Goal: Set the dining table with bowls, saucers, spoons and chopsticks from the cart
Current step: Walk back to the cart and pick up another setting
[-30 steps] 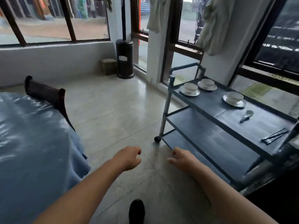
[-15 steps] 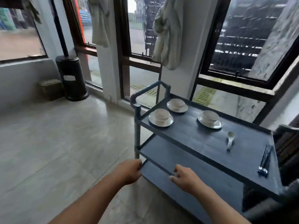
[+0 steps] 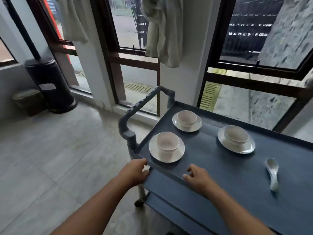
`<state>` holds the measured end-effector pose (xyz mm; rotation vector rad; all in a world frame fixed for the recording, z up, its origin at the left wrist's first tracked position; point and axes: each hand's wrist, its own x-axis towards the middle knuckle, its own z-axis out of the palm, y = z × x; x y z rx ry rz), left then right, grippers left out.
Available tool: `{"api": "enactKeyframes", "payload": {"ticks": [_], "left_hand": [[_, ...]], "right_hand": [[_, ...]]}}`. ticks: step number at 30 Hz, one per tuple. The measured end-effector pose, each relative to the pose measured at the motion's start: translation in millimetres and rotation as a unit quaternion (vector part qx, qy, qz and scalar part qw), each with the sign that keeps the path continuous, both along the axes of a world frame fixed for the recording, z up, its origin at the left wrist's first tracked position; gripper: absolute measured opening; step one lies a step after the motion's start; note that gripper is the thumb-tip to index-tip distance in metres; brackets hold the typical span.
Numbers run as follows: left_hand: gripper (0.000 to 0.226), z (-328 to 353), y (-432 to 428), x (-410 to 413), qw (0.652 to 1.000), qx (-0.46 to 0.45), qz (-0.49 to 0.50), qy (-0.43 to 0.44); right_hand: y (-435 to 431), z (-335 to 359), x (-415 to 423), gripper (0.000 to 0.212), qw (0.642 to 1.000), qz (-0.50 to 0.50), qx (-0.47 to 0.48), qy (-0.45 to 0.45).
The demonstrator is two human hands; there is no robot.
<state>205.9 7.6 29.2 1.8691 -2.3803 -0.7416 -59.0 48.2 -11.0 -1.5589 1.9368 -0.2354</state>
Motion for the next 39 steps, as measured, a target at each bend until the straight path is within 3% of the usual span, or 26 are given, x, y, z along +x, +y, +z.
{"api": "enactKeyframes", "payload": {"ticks": [6, 10, 16, 20, 24, 26, 31, 35, 39], "left_hand": [[0.025, -15.1, -91.4, -16.1, 0.998, 0.041, 0.044, 0.03], [0.023, -31.0, -135.7, -26.0, 0.995, 0.068, 0.055, 0.045], [0.027, -65.9, -168.8, -36.8, 0.971, 0.131, 0.14, 0.144], [0.034, -76.2, -169.1, -41.6, 0.971, 0.115, 0.128, 0.165], [0.034, -72.6, -175.2, -46.1, 0.949, 0.175, 0.092, 0.246], [0.036, -65.3, -181.2, -53.8, 0.912, 0.249, 0.079, 0.315], [0.043, -52.3, -191.2, -89.2, 0.774, 0.453, 0.059, 0.439], [0.052, -53.5, -179.8, -126.3, 0.72, 0.53, 0.01, 0.447], [0.057, -52.3, -156.6, -166.6, 0.693, 0.562, -0.02, 0.451]], "right_hand": [[-75.7, -16.0, -9.2, 0.039, 0.999, -0.031, 0.025, -0.021], [-102.7, -26.0, -9.1, 0.026, 0.994, -0.088, 0.036, -0.061], [-127.9, -38.9, 2.6, 0.027, 0.978, -0.194, 0.028, -0.075], [-126.6, -43.3, 6.6, 0.025, 0.967, -0.242, 0.031, -0.073], [-106.4, -39.4, 0.6, 0.025, 0.953, -0.291, 0.022, -0.082], [-91.6, -33.5, -4.4, 0.026, 0.94, -0.329, 0.01, -0.087], [-49.6, -10.7, -21.9, 0.025, 0.894, -0.425, -0.055, -0.132], [-16.3, 7.9, -36.1, 0.019, 0.85, -0.493, -0.087, -0.165], [16.5, 16.8, -65.8, 0.017, 0.829, -0.519, -0.101, -0.185]]}}
